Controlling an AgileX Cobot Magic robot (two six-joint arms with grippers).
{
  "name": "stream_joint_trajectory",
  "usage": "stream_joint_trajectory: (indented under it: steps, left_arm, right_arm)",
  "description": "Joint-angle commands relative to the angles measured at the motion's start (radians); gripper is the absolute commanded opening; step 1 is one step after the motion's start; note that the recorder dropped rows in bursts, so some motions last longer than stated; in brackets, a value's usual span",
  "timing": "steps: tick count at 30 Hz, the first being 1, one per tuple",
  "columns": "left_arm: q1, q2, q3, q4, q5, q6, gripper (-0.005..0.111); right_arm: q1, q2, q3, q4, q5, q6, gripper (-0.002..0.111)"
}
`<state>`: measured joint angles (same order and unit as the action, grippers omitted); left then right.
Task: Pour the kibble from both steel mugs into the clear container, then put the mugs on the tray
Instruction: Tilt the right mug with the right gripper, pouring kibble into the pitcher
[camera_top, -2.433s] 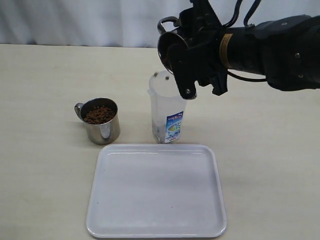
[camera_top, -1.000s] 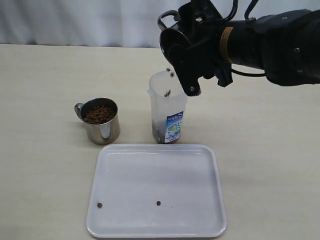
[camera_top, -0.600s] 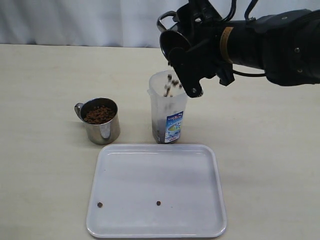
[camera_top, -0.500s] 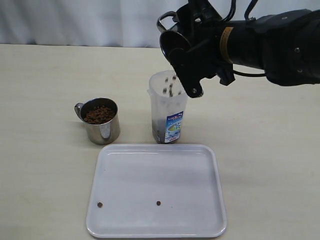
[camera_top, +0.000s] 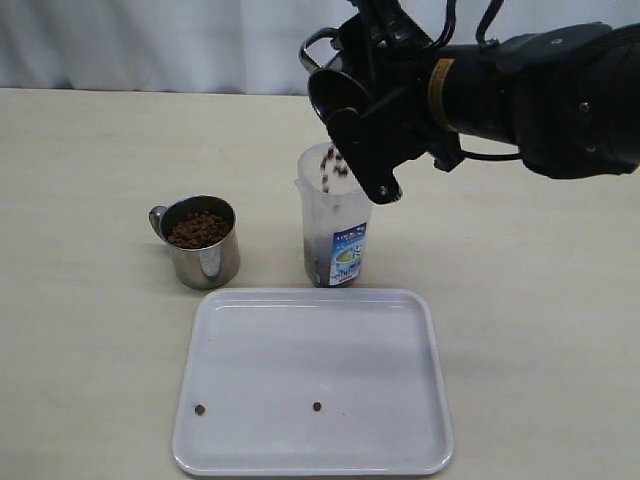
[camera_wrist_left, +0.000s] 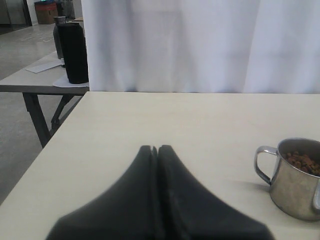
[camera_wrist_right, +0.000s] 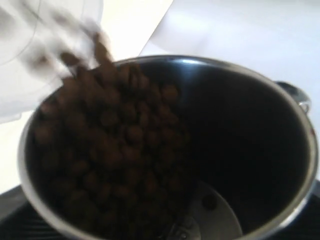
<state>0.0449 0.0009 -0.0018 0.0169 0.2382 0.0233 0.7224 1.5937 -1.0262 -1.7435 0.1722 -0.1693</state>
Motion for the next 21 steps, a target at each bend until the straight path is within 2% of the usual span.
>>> stream_joint_trajectory:
  steps: [1, 21]
  left_arm:
    - [-0.005, -0.001, 0.002, -0.003, -0.011, -0.002, 0.000]
    - [-0.005, -0.001, 0.002, -0.003, -0.006, -0.002, 0.000]
  right_arm:
    - [0.002, -0.001, -0.009, -0.001, 0.033, -0.022, 0.005]
    - [0.002, -0.001, -0.009, -0.001, 0.035, -0.130, 0.005]
